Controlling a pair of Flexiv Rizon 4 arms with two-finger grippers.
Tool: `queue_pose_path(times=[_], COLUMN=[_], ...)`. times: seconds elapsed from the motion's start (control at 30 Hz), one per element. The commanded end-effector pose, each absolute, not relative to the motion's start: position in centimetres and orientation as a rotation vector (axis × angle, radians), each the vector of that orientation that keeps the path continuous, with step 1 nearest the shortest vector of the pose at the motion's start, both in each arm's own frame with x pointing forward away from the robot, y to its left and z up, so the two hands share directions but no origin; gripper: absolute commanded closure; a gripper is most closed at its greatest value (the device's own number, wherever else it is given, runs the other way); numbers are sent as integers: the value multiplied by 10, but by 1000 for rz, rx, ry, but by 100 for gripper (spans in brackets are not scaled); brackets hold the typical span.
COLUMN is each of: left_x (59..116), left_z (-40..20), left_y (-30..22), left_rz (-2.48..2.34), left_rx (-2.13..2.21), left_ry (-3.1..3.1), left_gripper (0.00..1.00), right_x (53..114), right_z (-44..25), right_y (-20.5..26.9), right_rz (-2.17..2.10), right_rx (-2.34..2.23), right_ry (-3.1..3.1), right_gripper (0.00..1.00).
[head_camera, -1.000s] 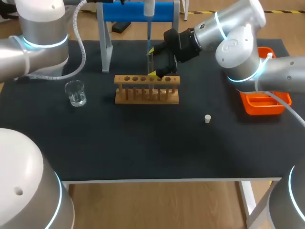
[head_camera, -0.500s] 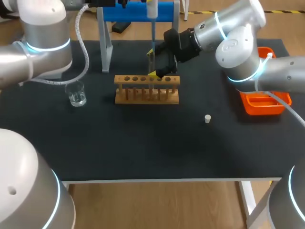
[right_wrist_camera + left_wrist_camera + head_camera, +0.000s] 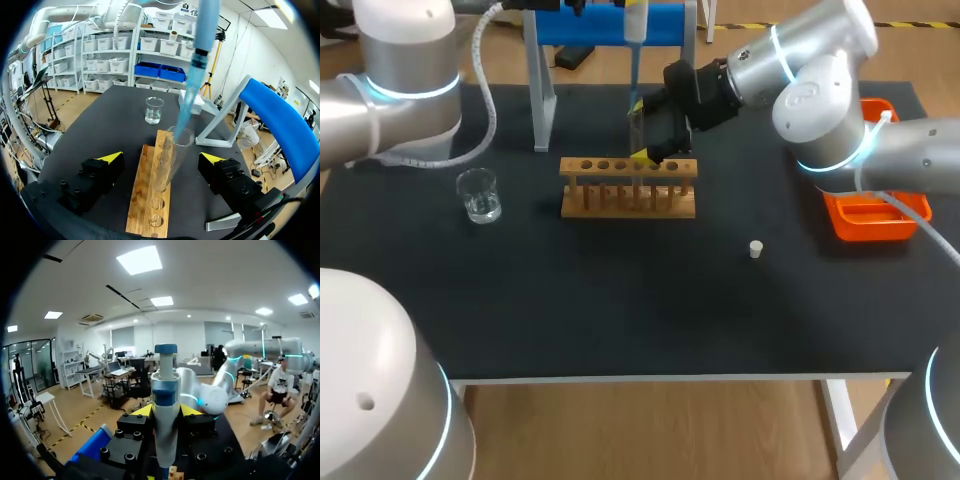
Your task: Invert the test tube, pick up the pipette, mount the tip to pipette, aspirate from beaker and dispense into the tube, eject the tip, return the pipette, and cap with the stopper.
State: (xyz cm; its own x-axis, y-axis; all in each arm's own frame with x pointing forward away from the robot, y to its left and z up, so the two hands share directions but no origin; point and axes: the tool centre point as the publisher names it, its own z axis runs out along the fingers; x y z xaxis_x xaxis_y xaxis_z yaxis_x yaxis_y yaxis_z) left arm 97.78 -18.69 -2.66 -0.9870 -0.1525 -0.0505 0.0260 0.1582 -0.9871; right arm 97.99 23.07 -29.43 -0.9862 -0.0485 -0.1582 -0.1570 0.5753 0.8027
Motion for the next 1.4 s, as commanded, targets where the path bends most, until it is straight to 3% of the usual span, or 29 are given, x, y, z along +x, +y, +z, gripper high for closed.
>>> queue_pose_path(times=[0.03, 1.4], left_x=[975, 981], left_z=[-28, -61], left_y=[-187, -183], left_rz=[-1954, -1958], left_rx=[-115, -110], left_ry=[2247, 2219], left_gripper=[100, 100], right_x=[980, 980], right_z=[-293, -293], right_y=[230, 230], right_rz=[1380, 1380], right_rx=[-176, -176], right_ry=[2685, 2685], right_gripper=[0, 0])
